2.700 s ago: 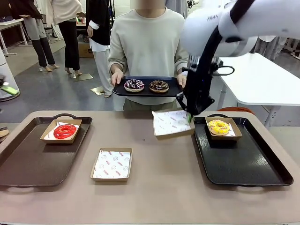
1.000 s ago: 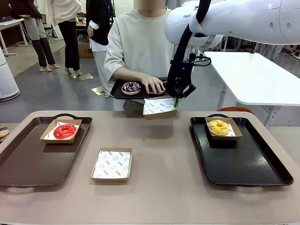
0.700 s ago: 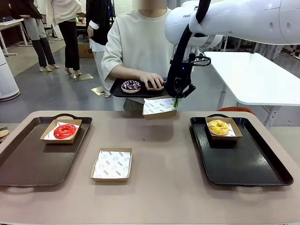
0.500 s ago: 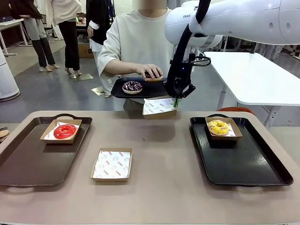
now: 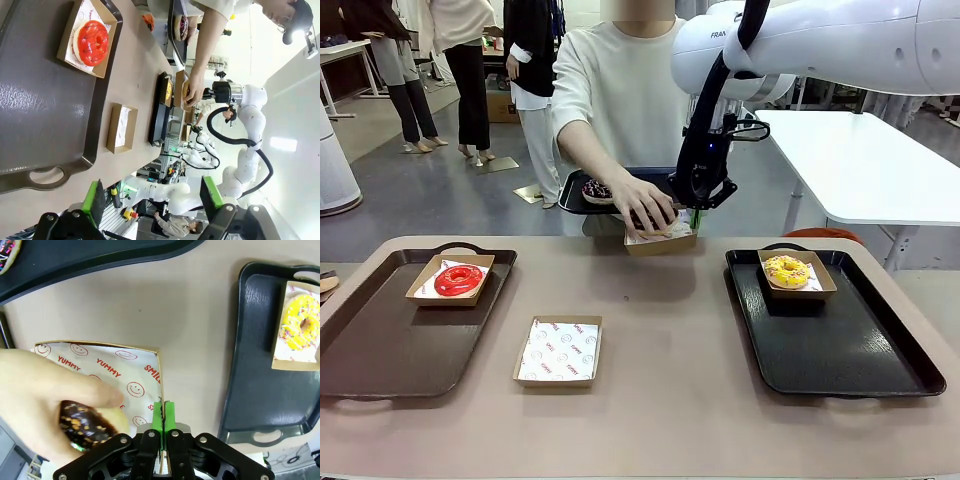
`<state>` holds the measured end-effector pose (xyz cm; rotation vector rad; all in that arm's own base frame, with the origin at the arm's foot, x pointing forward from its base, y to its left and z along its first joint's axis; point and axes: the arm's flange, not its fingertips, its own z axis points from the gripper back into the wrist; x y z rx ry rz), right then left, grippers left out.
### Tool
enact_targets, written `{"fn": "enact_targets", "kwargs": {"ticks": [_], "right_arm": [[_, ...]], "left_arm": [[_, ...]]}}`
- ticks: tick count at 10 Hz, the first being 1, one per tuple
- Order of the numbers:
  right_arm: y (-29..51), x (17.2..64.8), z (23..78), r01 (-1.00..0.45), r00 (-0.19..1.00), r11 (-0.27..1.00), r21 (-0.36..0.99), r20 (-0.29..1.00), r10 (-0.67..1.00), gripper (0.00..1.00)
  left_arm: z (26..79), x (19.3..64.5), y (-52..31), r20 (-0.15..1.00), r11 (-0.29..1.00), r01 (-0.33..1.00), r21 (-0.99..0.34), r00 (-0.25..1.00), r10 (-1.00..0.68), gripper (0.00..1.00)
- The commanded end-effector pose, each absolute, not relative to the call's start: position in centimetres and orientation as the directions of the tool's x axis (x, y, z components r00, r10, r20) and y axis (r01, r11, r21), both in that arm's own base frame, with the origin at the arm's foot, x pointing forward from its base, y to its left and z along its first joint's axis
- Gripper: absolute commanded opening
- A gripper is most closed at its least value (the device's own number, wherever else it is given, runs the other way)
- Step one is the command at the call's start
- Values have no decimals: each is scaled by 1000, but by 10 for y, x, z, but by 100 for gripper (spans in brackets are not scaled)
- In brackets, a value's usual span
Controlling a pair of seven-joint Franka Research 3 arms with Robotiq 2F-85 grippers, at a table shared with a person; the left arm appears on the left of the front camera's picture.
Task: Individually package the donuts and arrange them on the tray.
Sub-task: Place the picked Paper togo box on the Handle tray while simultaneously picking up another Paper togo box from the table with the other hand.
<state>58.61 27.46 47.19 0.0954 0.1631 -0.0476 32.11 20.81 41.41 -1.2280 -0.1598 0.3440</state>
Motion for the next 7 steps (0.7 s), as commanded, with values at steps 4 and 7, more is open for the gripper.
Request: {"fn": "enact_targets", "kwargs": {"ticks": [4,7], "right_arm": [[272,584,473,50,986,995,91,-164,-35,0],[272,584,473,50,986,995,91,-164,-35,0]], "left_arm": [[415,320,209,-62,289,-168,-942,937,345,100],[415,320,209,-62,289,-168,-942,937,345,100]]}}
